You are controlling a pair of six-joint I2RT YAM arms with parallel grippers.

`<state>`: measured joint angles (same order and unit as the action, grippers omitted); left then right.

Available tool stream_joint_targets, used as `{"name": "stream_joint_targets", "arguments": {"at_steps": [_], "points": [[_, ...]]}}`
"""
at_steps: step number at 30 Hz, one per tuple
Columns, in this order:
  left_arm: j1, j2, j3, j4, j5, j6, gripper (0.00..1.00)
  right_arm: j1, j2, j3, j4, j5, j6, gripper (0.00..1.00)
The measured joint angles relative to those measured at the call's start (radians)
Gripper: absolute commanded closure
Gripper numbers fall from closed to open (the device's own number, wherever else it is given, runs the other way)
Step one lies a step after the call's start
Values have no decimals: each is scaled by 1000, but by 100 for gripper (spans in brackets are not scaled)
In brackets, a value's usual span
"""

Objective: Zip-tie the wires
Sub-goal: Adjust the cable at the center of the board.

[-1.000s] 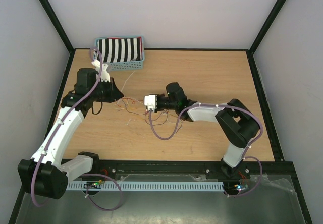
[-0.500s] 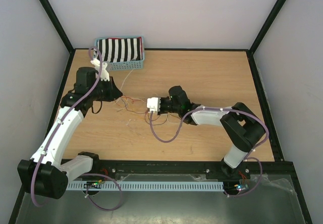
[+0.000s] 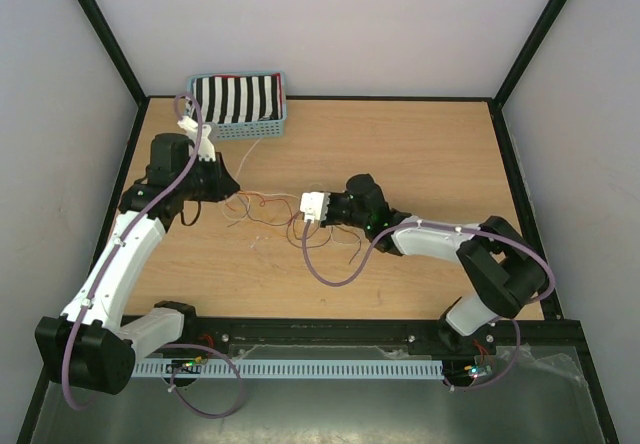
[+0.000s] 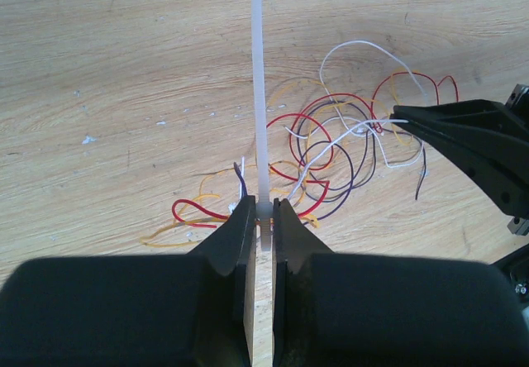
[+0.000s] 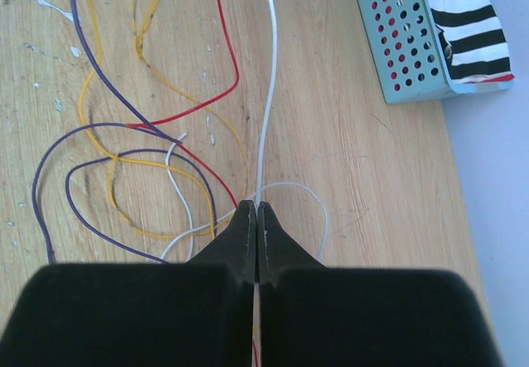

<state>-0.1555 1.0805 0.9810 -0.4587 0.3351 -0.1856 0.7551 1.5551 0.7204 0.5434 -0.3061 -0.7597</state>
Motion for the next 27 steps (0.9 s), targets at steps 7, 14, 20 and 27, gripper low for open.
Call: {"name": "stream_joint_targets", "arguments": {"at_steps": [7,14,20,27], "points": [[5,0,0,-6,-3,0,100,-32,-26,-17,0,0,24,89],[6,2,2,-7,3,-1,100,-38,-39,-17,2,-100,92,62],[6,2,2,-8,4,-1,100,-38,-93,-21,28,-175,154,49],[6,8,9,-9,16,-1,100,-32,-111,-52,170,-296,277,54]]}}
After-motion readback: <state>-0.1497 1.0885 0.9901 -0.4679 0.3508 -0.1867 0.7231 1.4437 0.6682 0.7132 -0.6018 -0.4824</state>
